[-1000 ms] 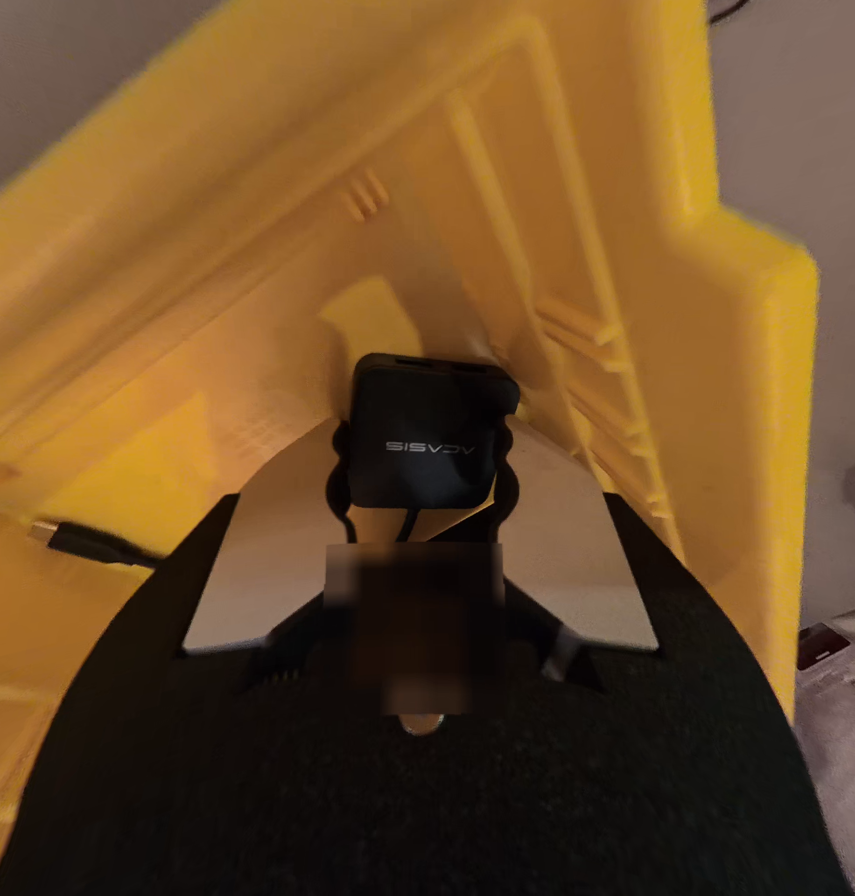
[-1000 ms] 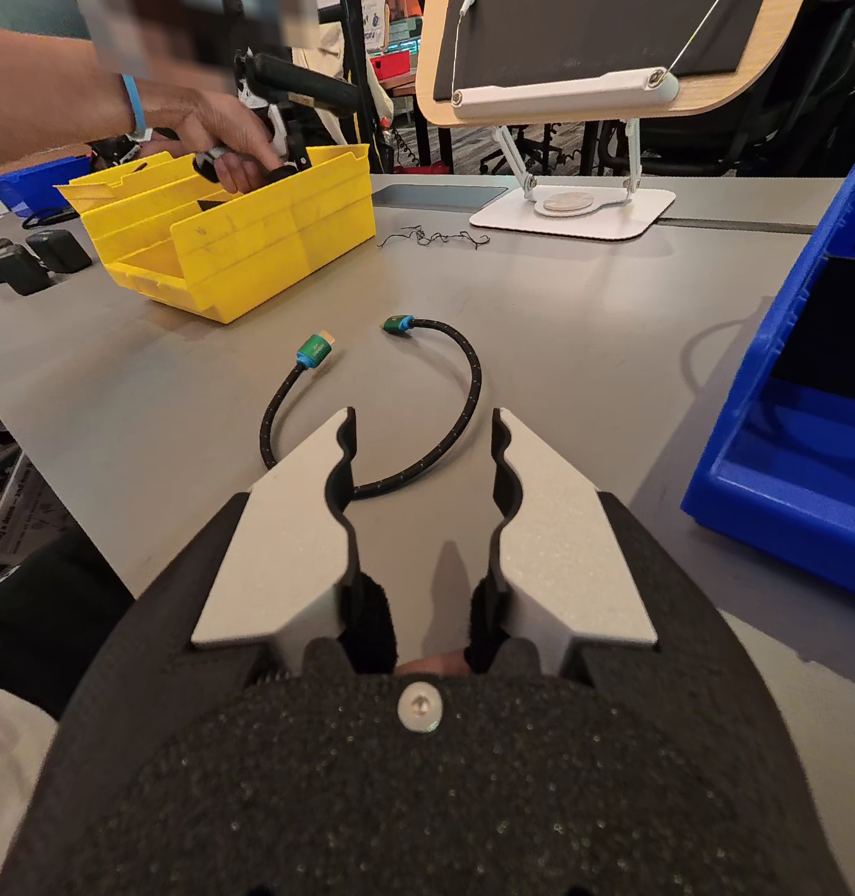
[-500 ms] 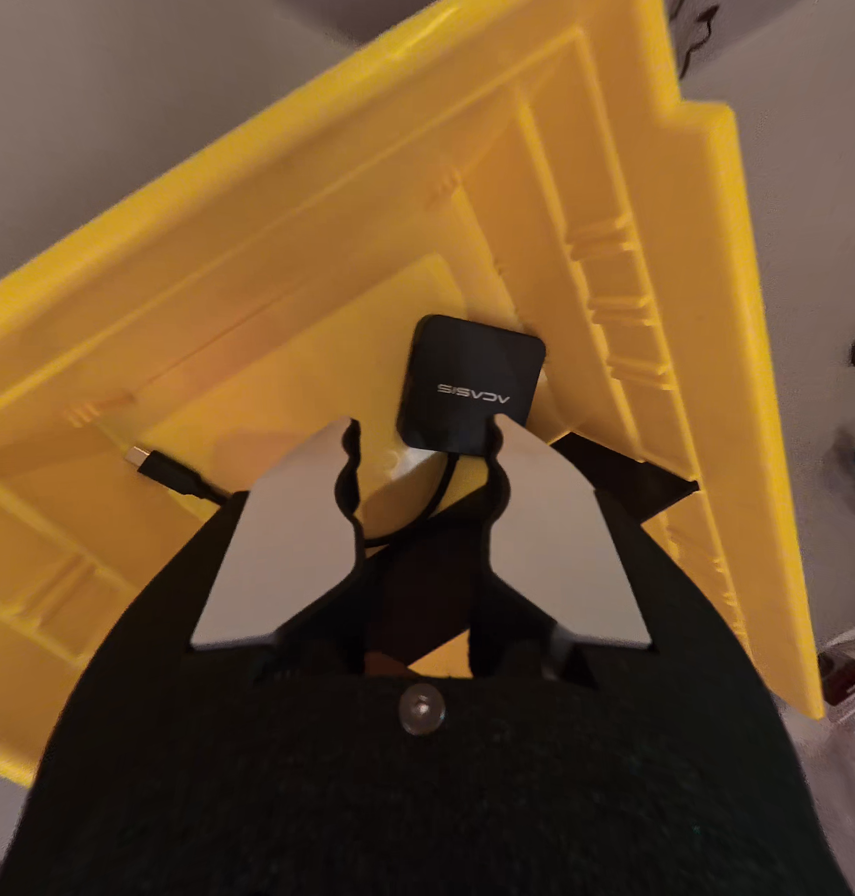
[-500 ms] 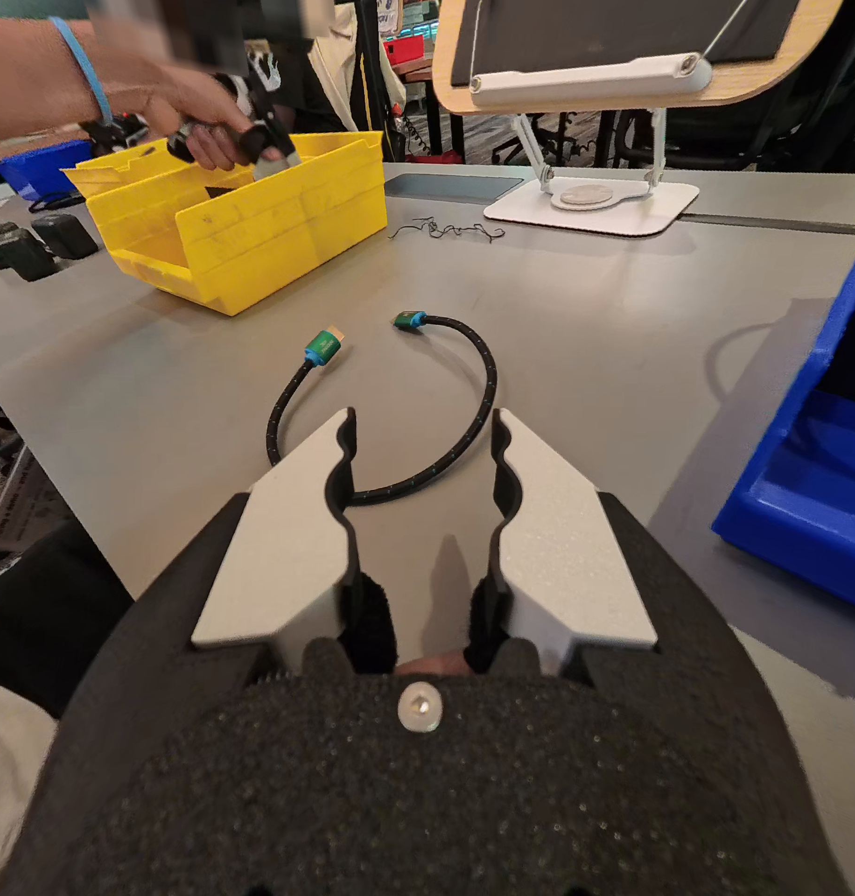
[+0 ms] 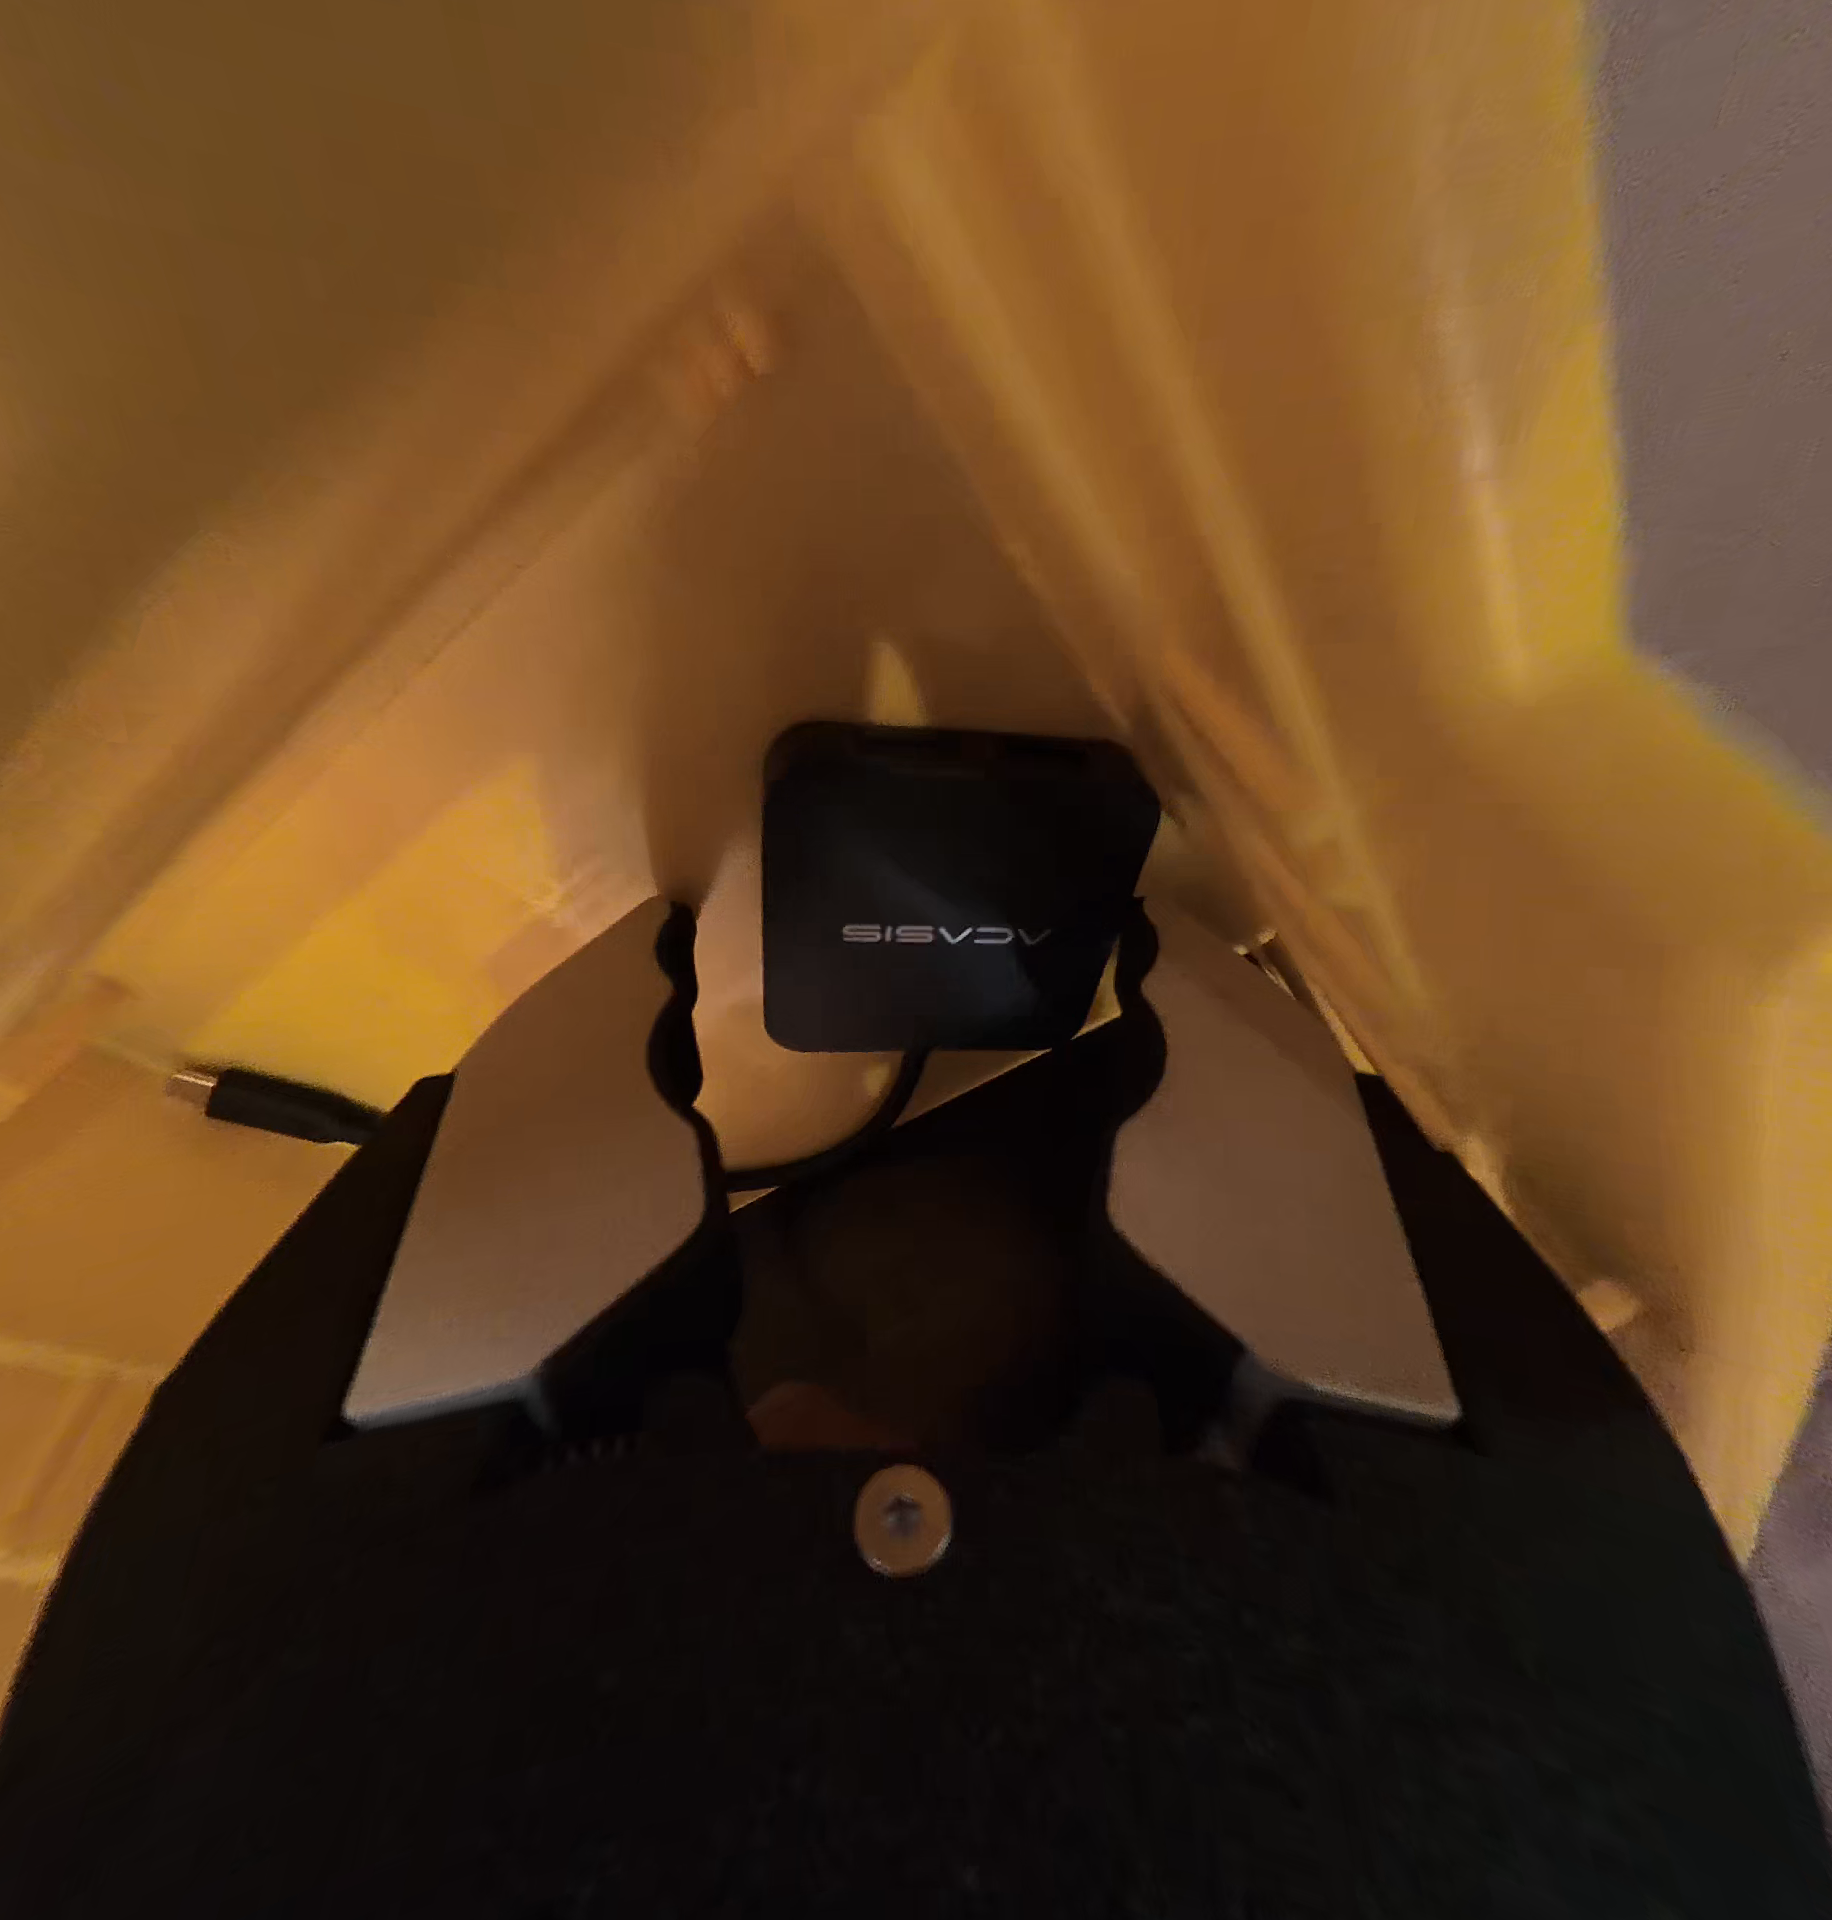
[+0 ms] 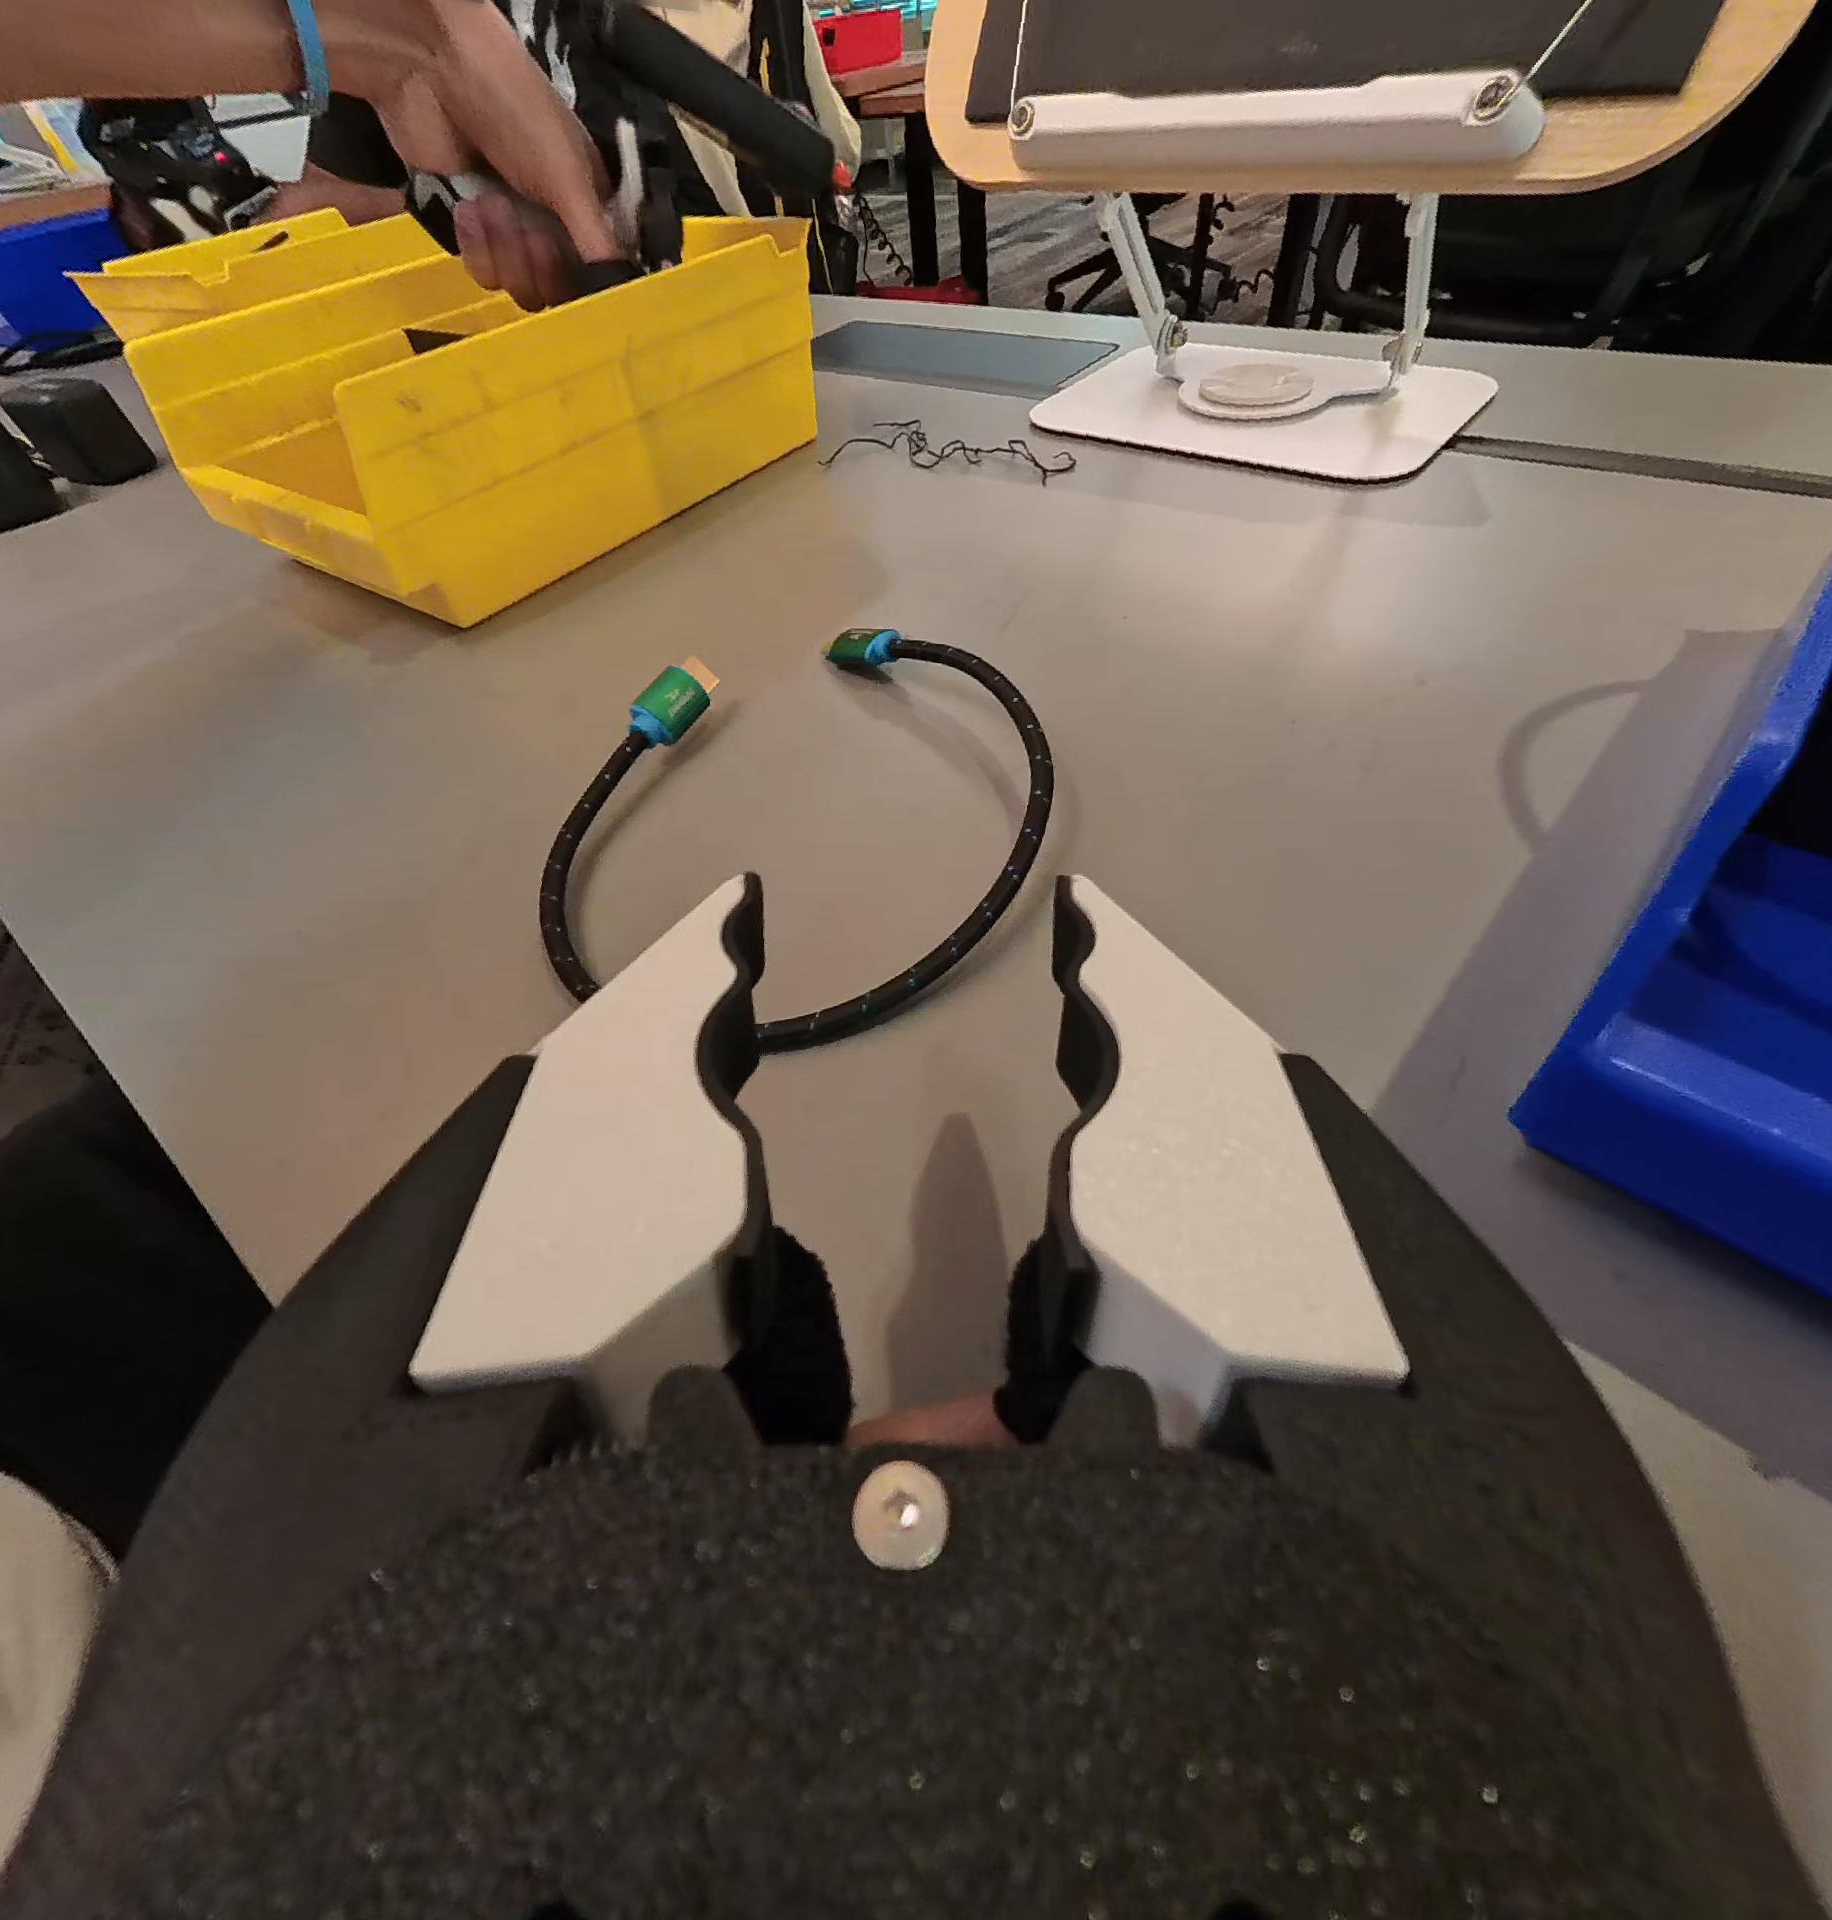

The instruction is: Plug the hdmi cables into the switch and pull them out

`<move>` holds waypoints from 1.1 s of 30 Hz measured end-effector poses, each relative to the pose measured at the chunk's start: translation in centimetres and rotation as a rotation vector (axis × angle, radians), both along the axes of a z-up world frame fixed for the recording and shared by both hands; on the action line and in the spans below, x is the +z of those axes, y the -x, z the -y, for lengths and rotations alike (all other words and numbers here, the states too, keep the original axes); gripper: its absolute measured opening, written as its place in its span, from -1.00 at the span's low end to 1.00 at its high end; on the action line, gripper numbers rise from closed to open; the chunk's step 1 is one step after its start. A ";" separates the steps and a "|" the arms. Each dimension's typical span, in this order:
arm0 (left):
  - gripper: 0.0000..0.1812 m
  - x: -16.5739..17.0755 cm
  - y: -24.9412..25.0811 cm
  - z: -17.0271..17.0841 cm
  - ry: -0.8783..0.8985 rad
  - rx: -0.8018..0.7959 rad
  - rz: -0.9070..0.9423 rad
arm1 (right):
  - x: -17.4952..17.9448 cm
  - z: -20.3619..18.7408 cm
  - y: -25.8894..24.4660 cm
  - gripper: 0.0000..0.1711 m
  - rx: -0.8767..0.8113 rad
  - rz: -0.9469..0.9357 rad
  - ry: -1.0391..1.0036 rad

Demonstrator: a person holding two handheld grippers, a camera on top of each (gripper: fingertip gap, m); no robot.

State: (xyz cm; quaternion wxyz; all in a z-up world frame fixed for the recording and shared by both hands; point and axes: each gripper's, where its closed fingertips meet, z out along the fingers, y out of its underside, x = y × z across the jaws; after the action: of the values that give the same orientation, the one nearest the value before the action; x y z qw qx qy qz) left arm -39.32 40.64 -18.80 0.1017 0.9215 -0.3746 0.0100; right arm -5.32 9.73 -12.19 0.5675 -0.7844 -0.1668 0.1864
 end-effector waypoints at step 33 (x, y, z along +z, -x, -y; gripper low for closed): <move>-0.29 24.7 -12.4 23.0 -0.043 -0.913 0.802 | 10.8 -1.4 10.7 -0.35 0.423 -0.083 -0.150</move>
State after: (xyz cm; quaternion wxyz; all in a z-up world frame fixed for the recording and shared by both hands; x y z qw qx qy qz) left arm -26.92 17.60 5.87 -0.0720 0.5938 -0.7413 0.3044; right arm -16.06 11.15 -1.35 0.5790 -0.6791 -0.3177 0.3203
